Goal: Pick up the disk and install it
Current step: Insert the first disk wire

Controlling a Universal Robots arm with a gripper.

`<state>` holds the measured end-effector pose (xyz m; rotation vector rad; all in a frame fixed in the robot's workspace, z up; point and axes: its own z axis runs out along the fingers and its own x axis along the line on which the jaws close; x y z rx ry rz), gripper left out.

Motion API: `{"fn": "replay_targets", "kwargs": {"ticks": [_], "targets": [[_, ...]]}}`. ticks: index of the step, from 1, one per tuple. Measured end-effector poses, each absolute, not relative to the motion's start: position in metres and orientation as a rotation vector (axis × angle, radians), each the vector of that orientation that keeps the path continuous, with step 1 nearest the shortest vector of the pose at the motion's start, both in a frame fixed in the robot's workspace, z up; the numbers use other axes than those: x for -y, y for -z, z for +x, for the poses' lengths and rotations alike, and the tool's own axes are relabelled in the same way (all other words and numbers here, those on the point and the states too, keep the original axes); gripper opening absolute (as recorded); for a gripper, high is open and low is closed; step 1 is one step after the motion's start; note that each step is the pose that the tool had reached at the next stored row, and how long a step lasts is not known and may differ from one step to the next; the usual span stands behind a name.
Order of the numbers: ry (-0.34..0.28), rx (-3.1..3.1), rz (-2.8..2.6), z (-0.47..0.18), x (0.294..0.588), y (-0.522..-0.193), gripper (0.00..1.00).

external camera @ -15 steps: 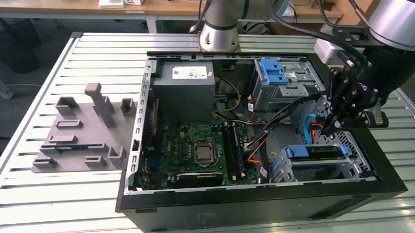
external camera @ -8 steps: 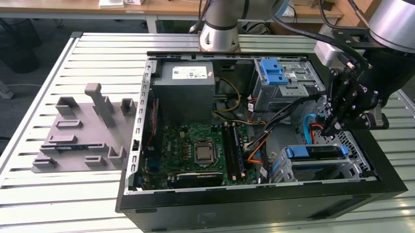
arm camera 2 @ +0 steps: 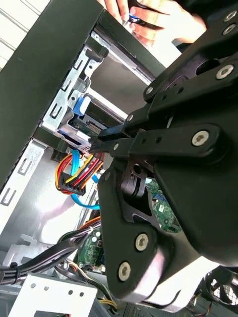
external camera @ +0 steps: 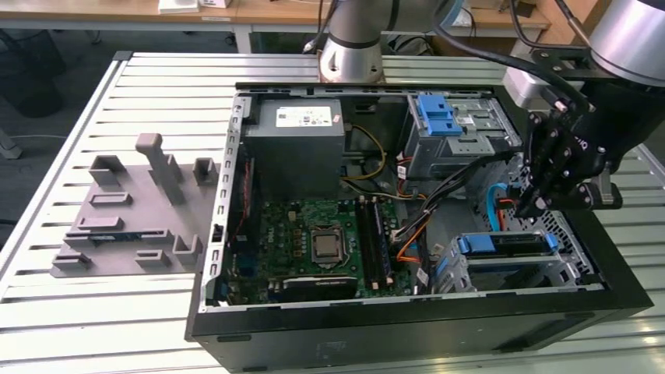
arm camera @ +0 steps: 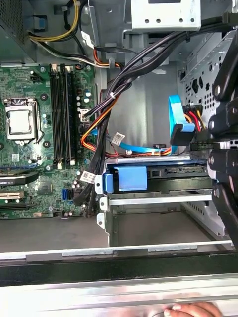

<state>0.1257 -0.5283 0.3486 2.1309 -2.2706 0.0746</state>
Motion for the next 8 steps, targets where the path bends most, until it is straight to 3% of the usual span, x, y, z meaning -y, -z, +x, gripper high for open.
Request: {"fn": "replay_targets", "kwargs": {"ticks": [1,8], "targets": [[-0.074,2.271,2.131,0.1258,0.5283,-0.3482,0.16],[-0.069,2.271,2.131,0.1277,0.5308,-0.343,0.16]]}}
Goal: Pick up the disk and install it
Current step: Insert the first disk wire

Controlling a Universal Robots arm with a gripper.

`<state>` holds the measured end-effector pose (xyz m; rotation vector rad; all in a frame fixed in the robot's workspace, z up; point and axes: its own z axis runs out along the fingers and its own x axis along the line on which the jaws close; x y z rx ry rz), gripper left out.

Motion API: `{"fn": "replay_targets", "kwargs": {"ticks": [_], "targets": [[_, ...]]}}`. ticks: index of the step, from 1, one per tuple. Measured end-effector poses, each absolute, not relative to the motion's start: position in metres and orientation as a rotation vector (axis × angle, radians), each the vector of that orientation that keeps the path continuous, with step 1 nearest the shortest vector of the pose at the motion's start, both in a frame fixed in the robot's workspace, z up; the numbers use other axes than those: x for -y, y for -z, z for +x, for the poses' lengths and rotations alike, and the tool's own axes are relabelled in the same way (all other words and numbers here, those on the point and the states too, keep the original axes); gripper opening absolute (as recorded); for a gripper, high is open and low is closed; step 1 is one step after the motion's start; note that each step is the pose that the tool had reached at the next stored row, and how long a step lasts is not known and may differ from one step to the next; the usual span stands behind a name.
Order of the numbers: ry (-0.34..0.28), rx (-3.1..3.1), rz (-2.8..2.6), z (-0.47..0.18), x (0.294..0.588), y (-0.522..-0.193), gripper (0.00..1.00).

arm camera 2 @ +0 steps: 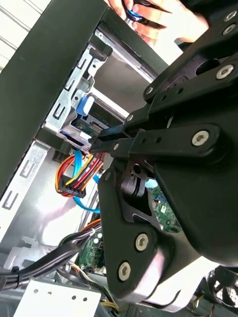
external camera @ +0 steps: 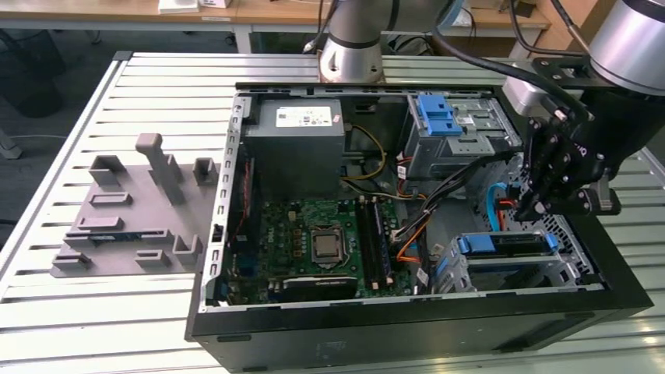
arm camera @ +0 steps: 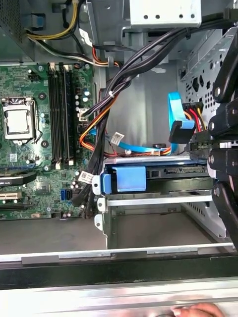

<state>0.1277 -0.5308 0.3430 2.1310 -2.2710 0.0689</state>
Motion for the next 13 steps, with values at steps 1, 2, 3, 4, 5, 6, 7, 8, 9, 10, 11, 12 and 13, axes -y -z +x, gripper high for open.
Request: {"fn": "replay_targets", "kwargs": {"ticks": [1,2,3,4,5,6,7,8,9,10,11,12,13], "targets": [[-0.068,2.271,2.132,0.128,0.533,-0.342,0.16],[-0.067,2.271,2.132,0.128,0.534,-0.341,0.16],[-0.067,2.272,2.132,0.128,0.534,-0.341,0.16],[-0.067,2.272,2.132,0.128,0.534,-0.341,0.16],[-0.067,2.271,2.132,0.128,0.534,-0.341,0.16],[-0.067,2.271,2.132,0.128,0.534,-0.341,0.16],[-0.067,2.271,2.132,0.128,0.535,-0.341,0.16],[-0.067,2.271,2.132,0.128,0.536,-0.34,0.16],[-0.067,2.272,2.132,0.128,0.537,-0.34,0.16],[-0.067,2.272,2.132,0.128,0.538,-0.34,0.16],[-0.067,2.272,2.132,0.128,0.539,-0.339,0.16],[-0.067,2.271,2.132,0.128,0.542,-0.339,0.16],[-0.067,2.271,2.132,0.128,0.543,-0.339,0.16]]}}
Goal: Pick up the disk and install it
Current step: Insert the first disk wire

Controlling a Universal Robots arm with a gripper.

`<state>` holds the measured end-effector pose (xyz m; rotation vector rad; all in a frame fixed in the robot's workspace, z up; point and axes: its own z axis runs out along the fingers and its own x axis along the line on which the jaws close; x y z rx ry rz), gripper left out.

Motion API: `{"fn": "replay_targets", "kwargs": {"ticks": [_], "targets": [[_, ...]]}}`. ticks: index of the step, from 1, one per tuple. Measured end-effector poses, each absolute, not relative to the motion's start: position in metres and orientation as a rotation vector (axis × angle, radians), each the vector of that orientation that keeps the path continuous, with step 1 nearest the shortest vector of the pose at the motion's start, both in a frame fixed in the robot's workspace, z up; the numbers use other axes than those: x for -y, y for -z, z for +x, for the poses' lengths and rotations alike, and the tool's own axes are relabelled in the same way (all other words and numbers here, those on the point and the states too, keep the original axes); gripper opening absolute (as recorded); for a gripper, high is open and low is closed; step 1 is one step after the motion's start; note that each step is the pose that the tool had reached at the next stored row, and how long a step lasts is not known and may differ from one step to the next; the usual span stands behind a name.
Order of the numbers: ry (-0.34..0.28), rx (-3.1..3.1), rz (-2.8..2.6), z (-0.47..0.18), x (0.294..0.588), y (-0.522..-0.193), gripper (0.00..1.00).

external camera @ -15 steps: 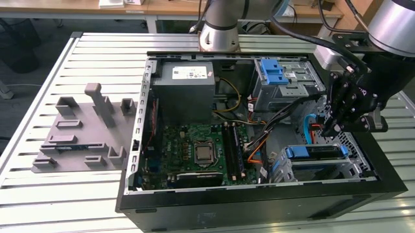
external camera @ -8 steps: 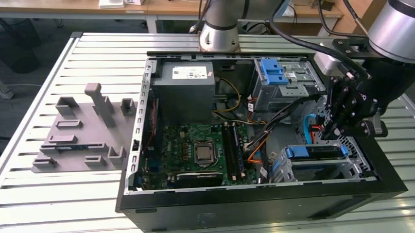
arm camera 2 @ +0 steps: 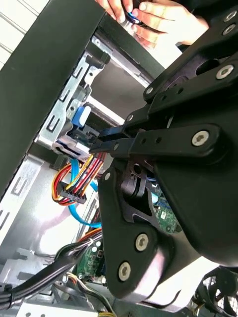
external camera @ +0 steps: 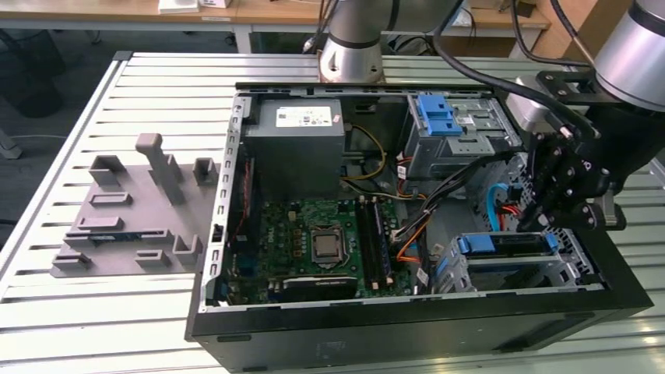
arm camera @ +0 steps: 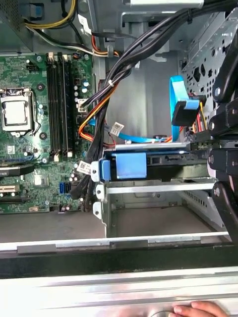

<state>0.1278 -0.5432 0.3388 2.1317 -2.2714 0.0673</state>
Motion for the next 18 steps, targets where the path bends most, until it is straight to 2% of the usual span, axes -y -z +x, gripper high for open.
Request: {"fn": "replay_targets", "kwargs": {"ticks": [18], "targets": [[-0.067,2.273,2.13,0.1278,0.5495,-0.3354,0.16]]}}
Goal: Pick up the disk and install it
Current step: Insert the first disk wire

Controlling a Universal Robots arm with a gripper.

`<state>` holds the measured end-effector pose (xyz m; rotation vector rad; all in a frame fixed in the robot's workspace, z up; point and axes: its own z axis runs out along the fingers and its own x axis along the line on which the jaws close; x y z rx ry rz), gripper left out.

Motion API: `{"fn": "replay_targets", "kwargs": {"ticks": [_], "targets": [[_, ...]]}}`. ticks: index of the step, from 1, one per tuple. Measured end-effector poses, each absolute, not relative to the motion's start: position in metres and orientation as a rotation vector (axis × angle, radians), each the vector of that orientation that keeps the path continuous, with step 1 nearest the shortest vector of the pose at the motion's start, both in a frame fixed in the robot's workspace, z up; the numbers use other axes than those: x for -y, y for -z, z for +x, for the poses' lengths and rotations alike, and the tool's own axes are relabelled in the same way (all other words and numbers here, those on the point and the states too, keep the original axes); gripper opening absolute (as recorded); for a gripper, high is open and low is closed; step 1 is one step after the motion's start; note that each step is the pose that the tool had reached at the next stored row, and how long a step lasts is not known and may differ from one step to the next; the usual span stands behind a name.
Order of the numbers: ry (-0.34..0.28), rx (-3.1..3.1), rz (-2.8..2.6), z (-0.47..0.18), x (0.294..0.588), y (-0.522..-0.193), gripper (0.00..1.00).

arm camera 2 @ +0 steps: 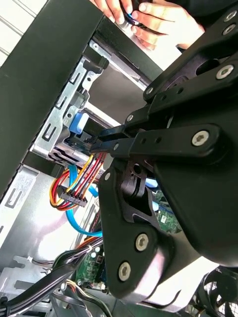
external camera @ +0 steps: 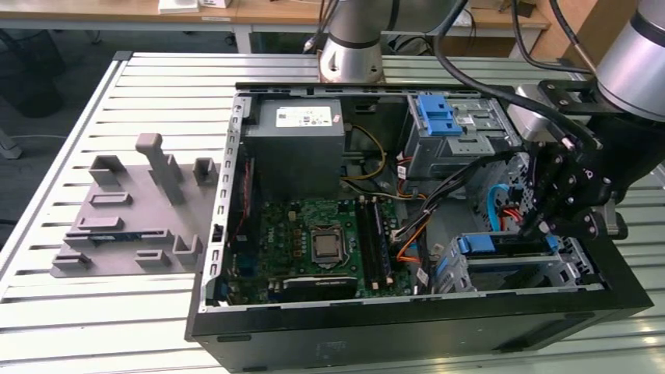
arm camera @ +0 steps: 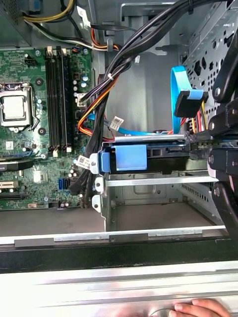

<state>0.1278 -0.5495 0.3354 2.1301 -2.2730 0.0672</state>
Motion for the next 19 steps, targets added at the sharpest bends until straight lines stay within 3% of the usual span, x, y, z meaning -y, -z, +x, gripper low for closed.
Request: {"fn": "replay_targets", "kwargs": {"ticks": [19], "targets": [[-0.067,2.273,2.13,0.1279,0.5495,-0.3315,0.16]]}}
